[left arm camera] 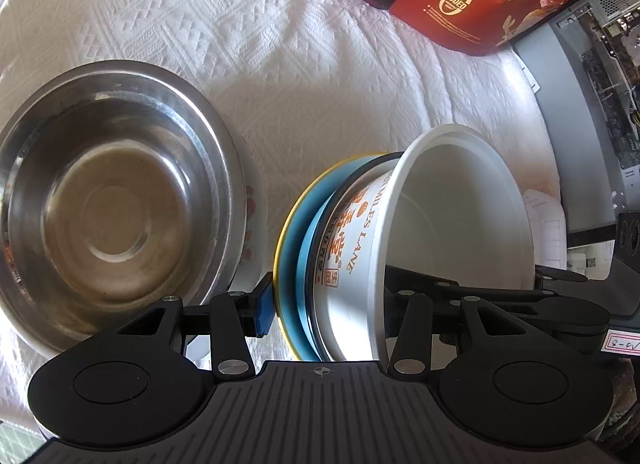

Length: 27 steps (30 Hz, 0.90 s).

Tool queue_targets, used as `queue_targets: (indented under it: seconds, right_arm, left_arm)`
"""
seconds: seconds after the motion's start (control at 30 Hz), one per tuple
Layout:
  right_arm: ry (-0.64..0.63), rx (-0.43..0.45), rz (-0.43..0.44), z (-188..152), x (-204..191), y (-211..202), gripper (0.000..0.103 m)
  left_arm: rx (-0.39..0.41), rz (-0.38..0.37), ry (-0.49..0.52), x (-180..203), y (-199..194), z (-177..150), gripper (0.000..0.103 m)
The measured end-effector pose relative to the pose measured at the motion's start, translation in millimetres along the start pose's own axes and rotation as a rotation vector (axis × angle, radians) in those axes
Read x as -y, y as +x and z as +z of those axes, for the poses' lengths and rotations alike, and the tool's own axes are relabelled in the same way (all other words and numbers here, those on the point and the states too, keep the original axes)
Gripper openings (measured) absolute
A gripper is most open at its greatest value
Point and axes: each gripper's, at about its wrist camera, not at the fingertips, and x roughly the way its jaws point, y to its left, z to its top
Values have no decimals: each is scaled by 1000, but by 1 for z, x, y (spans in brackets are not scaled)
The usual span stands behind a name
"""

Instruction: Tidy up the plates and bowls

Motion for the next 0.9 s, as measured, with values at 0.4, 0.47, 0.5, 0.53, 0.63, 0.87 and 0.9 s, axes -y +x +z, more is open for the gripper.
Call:
queue_targets:
  seconds: [0.4, 0.47, 0.5, 0.53, 0.63, 0.87, 0.9]
  right_arm:
    - [90, -27, 26, 2, 6, 0, 67]
    - [100, -34, 28, 1, 6, -1, 67]
    - [106, -38, 31, 0, 6, -1, 67]
    - [108, -41, 34, 0, 6, -2, 67]
    - [102, -43, 40, -2, 6, -4, 67]
    - [92, -41, 41, -1, 6, -4, 67]
    - [92, -44, 41, -1, 6, -4, 67]
  left_arm:
    - [-33, -12, -11, 0, 2, 4, 51]
    - [-36, -18, -16, -2, 2, 3, 51]
    - [-35, -21, -20, -2, 2, 4, 50]
    - [-34, -22, -22, -2, 3, 4, 51]
    - [-29, -17, -15, -1, 2, 4, 51]
    - [-27, -11, 3, 2, 2, 4, 50]
    - [-24, -7, 4, 3, 2, 4, 50]
